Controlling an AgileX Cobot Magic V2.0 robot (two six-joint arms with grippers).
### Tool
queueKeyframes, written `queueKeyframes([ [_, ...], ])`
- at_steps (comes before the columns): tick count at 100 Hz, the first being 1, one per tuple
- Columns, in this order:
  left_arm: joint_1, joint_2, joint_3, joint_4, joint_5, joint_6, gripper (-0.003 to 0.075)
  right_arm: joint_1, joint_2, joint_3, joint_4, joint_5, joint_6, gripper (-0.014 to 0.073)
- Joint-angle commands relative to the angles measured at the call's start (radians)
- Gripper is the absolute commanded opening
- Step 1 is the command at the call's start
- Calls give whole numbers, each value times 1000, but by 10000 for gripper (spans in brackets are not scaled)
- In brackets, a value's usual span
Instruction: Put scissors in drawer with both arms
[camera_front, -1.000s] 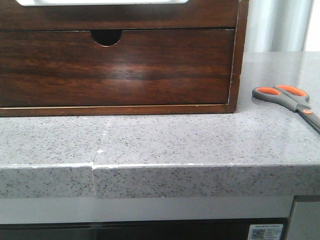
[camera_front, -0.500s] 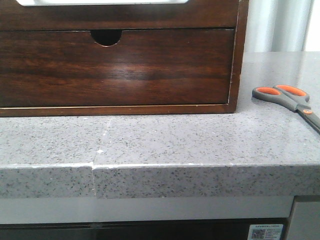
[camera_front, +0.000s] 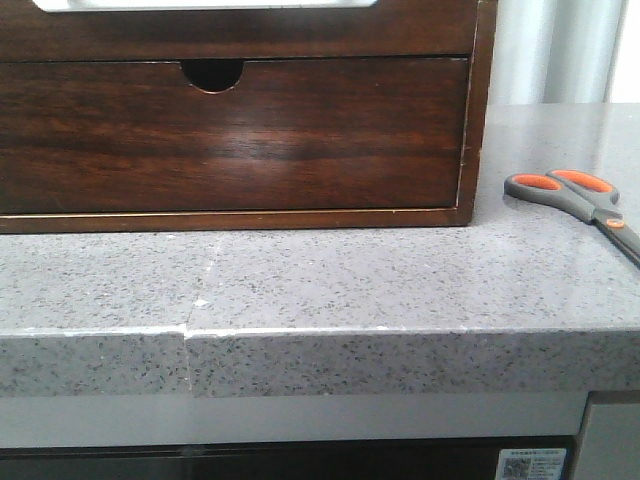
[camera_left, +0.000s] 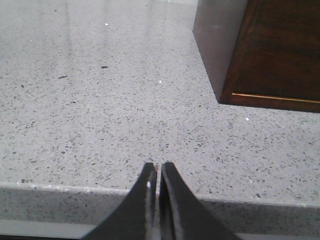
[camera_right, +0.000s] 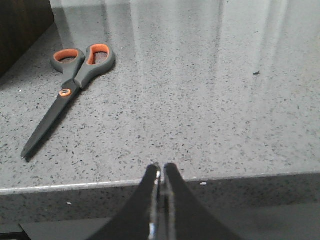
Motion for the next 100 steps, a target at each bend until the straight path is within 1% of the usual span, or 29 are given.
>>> queueKeyframes([
  [1,3,-29,20,10,-63,1,-22,-6,-20,30,-8,-14,-7,-42],
  [39,3,-29,20,16,-65,1,-22,-6,-20,30,-8,-14,-7,-42],
  [47,3,-29,20,15,-101,1,-22,-6,-20,30,-8,-21,-7,-42],
  [63,3,-29,20,13,-180,1,-22,-6,-20,30,-8,-123,-7,-42],
  [80,3,-29,20,13,-189,1,-22,-6,-20,30,-8,-222,-7,-42],
  [88,3,-29,20,13,-191,1,-22,-6,-20,30,26,-283,-7,-42],
  [94,3,-29,20,13,-202,1,-22,-6,-20,30,26,-329,-7,-42],
  [100,3,-29,20,13,-228,1,-22,-6,-20,30,26,-338,-7,-42],
])
